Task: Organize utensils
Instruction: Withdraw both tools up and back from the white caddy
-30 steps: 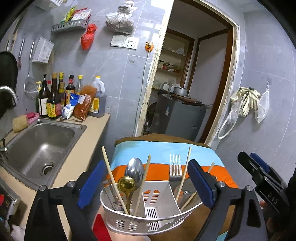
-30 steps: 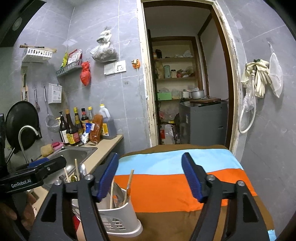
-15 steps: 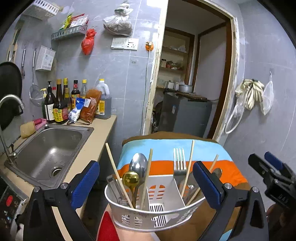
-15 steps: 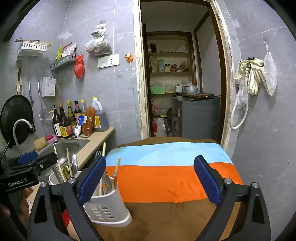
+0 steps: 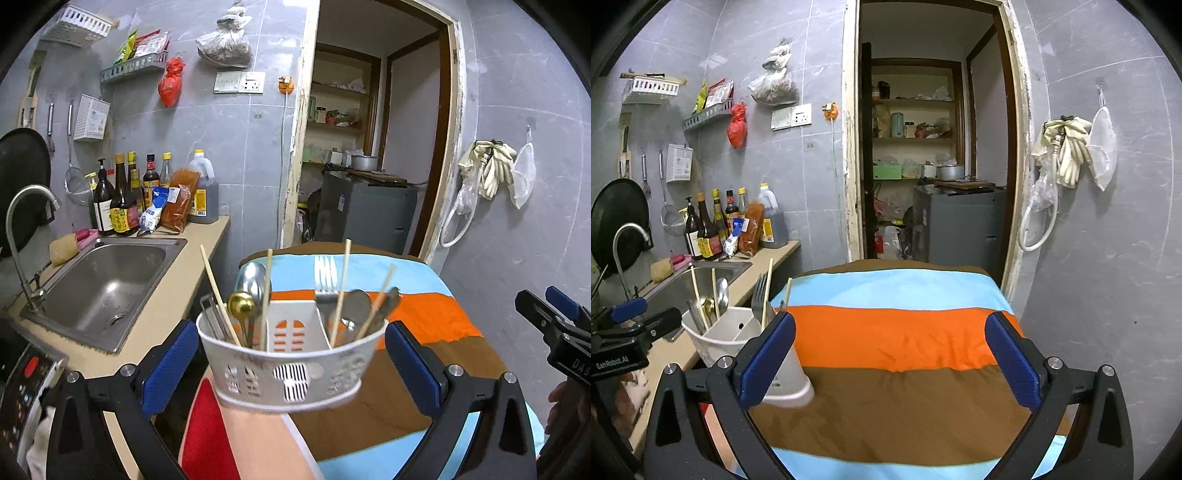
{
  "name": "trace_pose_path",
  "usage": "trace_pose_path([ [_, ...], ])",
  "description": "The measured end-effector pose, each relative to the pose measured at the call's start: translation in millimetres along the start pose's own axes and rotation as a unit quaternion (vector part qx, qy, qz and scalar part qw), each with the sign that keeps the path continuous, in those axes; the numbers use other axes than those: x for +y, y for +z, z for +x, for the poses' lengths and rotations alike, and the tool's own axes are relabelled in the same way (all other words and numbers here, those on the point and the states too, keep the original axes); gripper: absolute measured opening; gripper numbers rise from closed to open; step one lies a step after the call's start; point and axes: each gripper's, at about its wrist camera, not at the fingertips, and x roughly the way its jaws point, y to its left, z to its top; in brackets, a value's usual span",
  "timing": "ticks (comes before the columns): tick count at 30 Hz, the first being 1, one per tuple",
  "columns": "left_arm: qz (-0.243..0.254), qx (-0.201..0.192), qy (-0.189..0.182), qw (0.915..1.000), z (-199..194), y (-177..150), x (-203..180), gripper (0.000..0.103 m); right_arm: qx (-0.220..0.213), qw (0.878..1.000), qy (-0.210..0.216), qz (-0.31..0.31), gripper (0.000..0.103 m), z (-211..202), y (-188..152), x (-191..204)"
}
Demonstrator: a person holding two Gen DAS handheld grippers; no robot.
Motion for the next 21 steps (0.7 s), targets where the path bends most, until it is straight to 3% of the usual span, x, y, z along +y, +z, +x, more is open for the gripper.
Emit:
trace_pose_path([
  [12, 0.011, 0.002, 0.005, 0.9999, -62.0, -30.3, -33.6, 0.102, 0.017, 1.0, -0.003, 0.01, 0.101, -67.2, -28.4, -43.2],
  [21, 0.011, -0.022, 0.008, 0.9997, -105.7, -44.5, -47.6, 0.102, -0.006, 1.0, -0.002, 0.016, 0.101, -115.4, -36.9, -64.7],
])
